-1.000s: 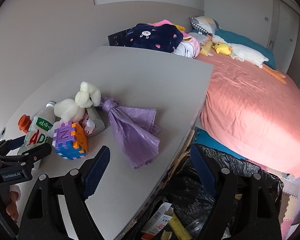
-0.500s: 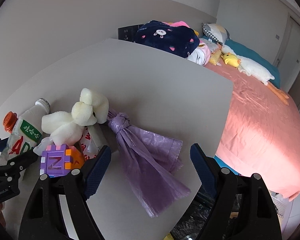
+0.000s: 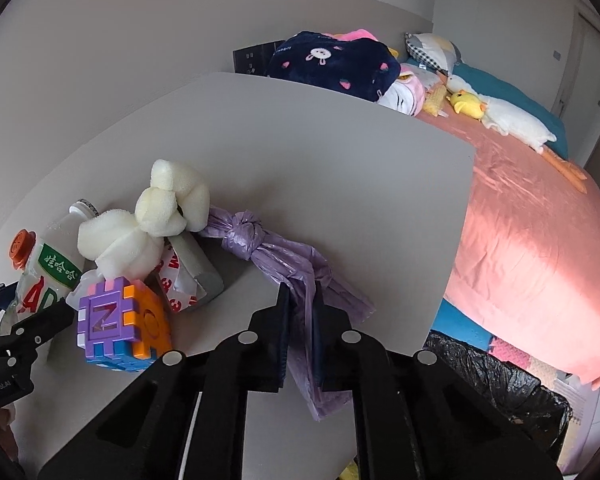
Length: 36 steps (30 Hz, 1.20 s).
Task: Collect trash
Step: 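Grasp the white AD bottle with the left tool while the right tool grasps the purple bag knot, then carry the bottle and purple bag over the trash bin with both tools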
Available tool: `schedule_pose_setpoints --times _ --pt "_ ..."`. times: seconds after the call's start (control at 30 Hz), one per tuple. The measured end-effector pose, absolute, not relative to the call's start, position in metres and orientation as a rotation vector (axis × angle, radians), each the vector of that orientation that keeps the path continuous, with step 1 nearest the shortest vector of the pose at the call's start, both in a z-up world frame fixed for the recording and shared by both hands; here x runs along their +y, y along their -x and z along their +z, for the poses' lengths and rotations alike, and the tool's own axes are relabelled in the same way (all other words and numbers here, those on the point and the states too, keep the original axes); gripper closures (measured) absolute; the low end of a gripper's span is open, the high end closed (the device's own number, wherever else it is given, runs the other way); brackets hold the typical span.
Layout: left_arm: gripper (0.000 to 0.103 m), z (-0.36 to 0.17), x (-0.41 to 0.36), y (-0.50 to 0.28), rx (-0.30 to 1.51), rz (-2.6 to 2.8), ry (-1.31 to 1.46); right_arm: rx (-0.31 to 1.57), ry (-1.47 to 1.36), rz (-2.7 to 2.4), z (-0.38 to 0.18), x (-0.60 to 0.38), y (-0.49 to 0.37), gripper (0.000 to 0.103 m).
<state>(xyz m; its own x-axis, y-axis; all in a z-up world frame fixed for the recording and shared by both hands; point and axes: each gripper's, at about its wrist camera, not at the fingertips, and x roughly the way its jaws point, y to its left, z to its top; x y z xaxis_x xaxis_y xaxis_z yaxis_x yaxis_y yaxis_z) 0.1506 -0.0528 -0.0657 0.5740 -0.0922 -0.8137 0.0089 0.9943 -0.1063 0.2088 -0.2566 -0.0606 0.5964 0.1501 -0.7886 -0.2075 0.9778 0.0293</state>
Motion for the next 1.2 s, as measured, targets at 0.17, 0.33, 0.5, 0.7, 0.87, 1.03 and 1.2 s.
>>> schedule_pose_setpoints --times 0.17,0.33,0.5,0.7,0.87,1.03,1.2 --pt "0.037 -0.063 -0.054 -0.149 0.940 -0.039 0.089 0.893 -0.007 0.190 -0.054 -0.272 -0.199 0.093" --pt "0.037 -0.056 -0.053 -0.144 0.912 -0.033 0.113 0.871 -0.036 0.177 -0.042 -0.286 -0.188 0.093" --pt "0.037 -0.049 -0.056 -0.134 0.903 -0.030 0.121 0.838 -0.060 0.167 -0.029 -0.297 -0.178 0.093" --pt "0.037 -0.028 -0.063 -0.118 0.869 -0.032 0.109 0.801 -0.082 0.167 -0.012 -0.307 -0.159 0.093" --pt "0.037 -0.014 -0.071 -0.100 0.846 -0.064 0.122 0.786 -0.095 0.165 -0.002 -0.316 -0.144 0.093" --pt "0.037 -0.009 -0.085 -0.086 0.840 -0.094 0.129 0.771 -0.102 0.163 0.005 -0.325 -0.123 0.093" --pt "0.037 -0.004 -0.102 -0.072 0.832 -0.135 0.135 0.763 -0.100 0.156 0.009 -0.335 -0.099 0.093"
